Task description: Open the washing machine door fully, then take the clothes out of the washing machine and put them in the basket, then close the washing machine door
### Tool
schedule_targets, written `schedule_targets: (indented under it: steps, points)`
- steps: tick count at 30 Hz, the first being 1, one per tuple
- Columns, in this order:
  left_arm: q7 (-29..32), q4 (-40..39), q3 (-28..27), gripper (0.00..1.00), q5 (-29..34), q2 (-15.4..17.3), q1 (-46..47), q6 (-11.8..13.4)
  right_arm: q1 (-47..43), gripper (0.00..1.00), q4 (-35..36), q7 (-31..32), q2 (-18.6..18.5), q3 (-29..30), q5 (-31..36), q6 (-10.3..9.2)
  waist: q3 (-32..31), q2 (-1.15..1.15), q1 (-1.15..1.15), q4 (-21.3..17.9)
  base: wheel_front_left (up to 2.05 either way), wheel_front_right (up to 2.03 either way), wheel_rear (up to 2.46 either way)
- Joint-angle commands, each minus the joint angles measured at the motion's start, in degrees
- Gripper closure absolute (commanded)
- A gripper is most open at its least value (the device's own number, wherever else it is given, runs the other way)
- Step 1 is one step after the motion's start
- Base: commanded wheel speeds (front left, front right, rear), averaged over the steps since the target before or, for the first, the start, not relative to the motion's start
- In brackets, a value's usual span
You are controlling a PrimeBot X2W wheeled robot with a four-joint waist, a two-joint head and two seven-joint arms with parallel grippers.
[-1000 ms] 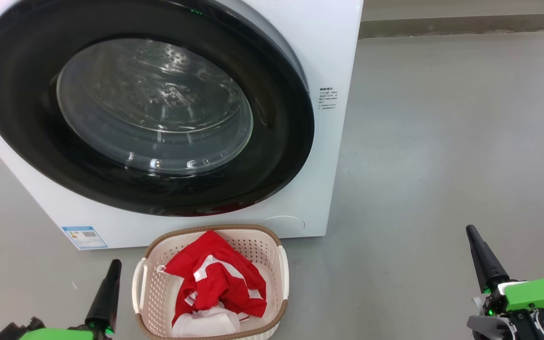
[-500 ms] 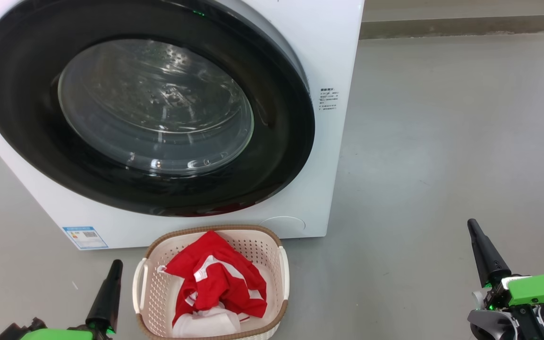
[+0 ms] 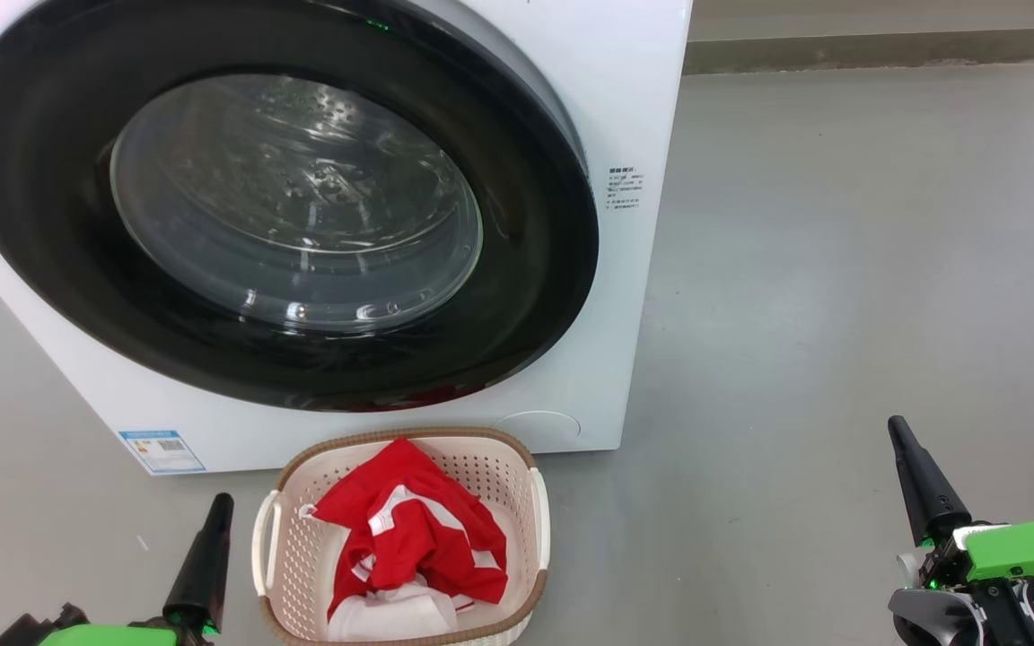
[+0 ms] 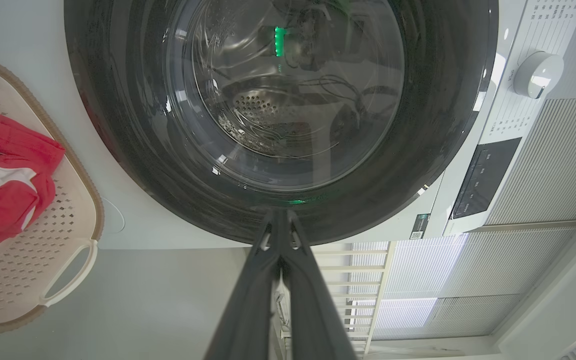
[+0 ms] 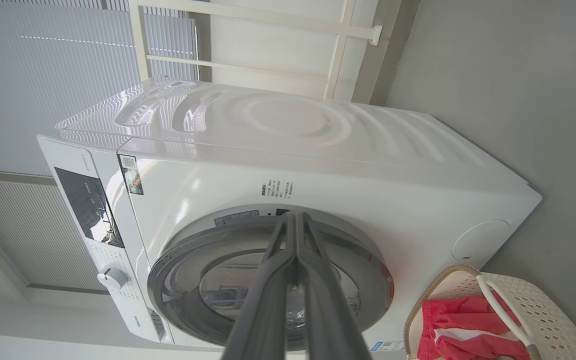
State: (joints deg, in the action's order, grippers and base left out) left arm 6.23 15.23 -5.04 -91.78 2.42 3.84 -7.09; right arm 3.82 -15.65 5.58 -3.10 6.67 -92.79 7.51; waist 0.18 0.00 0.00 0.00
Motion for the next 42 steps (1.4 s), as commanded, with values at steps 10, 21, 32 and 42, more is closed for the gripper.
schedule_targets:
  steps: [10, 21, 32, 42]
  points:
    - [0.27, -1.17, -1.5, 1.0, -0.38, 0.46, 2.35, -0.4, 2.3, 1.0, 1.66, 0.37, -0.28, -0.83, 0.06, -0.02, 0.0, 0.0, 0.0, 0.0, 0.0, 0.0, 0.0]
    - [0.26, -1.17, -1.5, 1.0, -0.38, 0.46, 2.35, -0.4, 2.31, 1.0, 1.66, 0.46, -0.21, -0.72, 0.15, -0.02, 0.0, 0.0, 0.0, 0.0, 0.0, 0.0, 0.0]
    - [0.26, -1.18, -1.49, 1.0, -0.38, 0.45, 2.35, -0.4, 2.32, 1.0, 1.65, 0.52, -0.15, -0.64, 0.22, -0.02, 0.0, 0.0, 0.0, 0.0, 0.0, 0.0, 0.0]
    - [0.26, -1.18, -1.49, 1.0, -0.38, 0.45, 2.35, -0.4, 2.33, 1.0, 1.65, 0.58, -0.1, -0.56, 0.29, -0.02, 0.0, 0.0, 0.0, 0.0, 0.0, 0.0, 0.0]
